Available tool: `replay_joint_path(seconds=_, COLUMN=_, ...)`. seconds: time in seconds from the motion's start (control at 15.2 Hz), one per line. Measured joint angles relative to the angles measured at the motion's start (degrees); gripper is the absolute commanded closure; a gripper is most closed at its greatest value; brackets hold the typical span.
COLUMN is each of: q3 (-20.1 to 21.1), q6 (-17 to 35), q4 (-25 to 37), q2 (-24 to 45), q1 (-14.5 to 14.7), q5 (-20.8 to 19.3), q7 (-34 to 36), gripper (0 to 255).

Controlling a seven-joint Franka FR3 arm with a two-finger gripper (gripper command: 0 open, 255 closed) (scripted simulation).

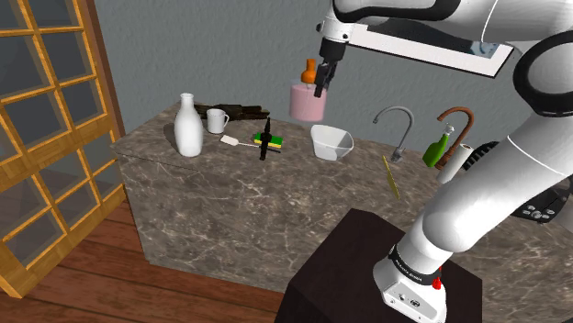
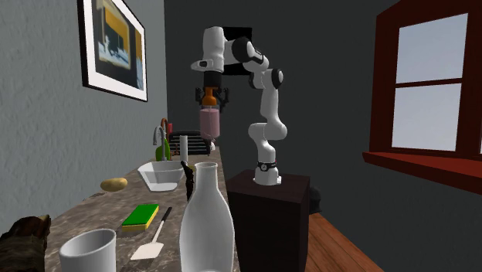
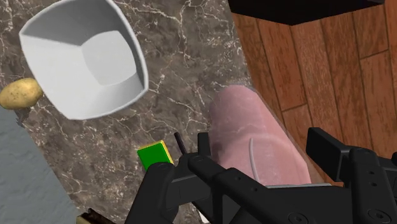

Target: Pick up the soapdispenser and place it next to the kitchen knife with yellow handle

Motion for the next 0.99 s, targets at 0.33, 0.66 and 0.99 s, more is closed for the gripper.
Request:
replay_joint_path(seconds=0.33, q3=-2.6, q6=0.1, q4=-8.7, q2=-8.9, q1=-1.9, q5=-1.4, q7=-4.1, gripper=255)
replay_joint_path(seconds=0.66, q3=-5.9, q6=-1.2, q4=-14.5, q2=-16.3, q1=-4.2, q5=-3.6, q7=-9.0, gripper=255)
replay_joint_path(seconds=0.99, q3=-9.0, q6=-2.8, q4=-19.6, q2=-23.4, q1=-6.6, q5=-6.2, q7=-13.4, gripper=255)
